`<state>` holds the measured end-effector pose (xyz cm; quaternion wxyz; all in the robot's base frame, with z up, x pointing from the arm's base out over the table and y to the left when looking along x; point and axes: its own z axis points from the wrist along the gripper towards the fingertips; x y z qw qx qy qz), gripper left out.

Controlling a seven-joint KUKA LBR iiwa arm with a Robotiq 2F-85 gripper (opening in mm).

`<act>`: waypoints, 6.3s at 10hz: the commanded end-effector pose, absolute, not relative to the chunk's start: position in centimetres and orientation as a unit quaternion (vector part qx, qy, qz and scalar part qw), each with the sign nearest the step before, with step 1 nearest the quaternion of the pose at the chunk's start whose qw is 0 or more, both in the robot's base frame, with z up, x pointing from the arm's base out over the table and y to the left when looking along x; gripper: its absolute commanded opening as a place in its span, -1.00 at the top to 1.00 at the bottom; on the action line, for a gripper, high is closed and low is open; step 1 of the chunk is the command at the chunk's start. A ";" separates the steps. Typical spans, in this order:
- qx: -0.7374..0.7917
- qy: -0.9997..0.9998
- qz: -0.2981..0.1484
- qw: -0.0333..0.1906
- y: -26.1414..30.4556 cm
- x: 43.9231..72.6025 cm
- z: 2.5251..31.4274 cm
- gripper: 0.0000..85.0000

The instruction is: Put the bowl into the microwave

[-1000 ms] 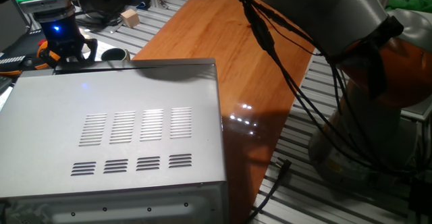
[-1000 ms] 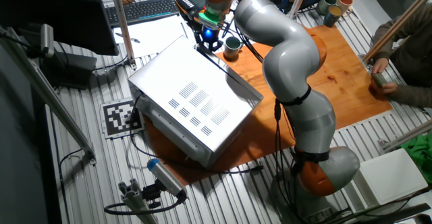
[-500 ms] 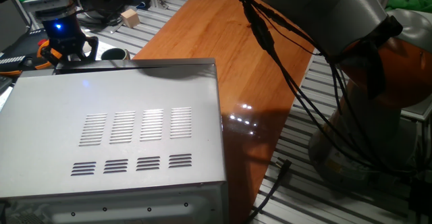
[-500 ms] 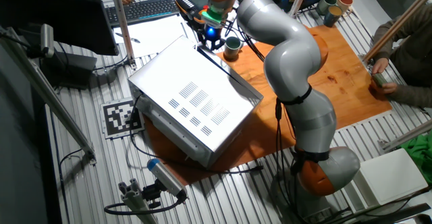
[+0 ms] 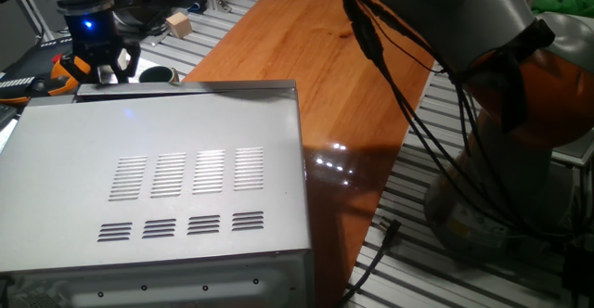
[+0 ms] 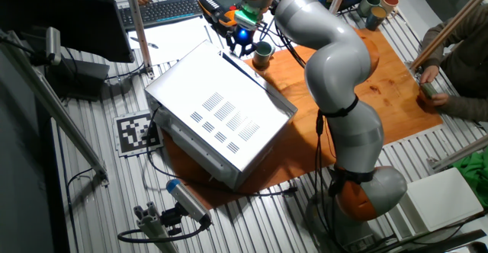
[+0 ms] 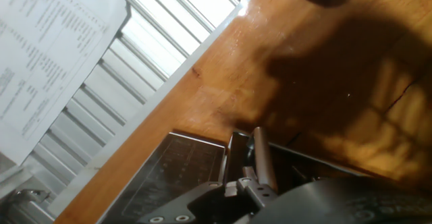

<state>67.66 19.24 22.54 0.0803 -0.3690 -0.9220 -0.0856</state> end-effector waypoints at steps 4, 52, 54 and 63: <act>-0.372 -0.920 -0.096 0.075 19.4 67.3 22.9 0.20; -0.374 -0.917 -0.120 0.070 18.3 63.9 30.7 0.20; -0.370 -0.919 -0.115 0.073 19.0 63.6 30.7 0.20; -0.377 -0.916 -0.121 0.067 21.4 62.2 29.9 0.60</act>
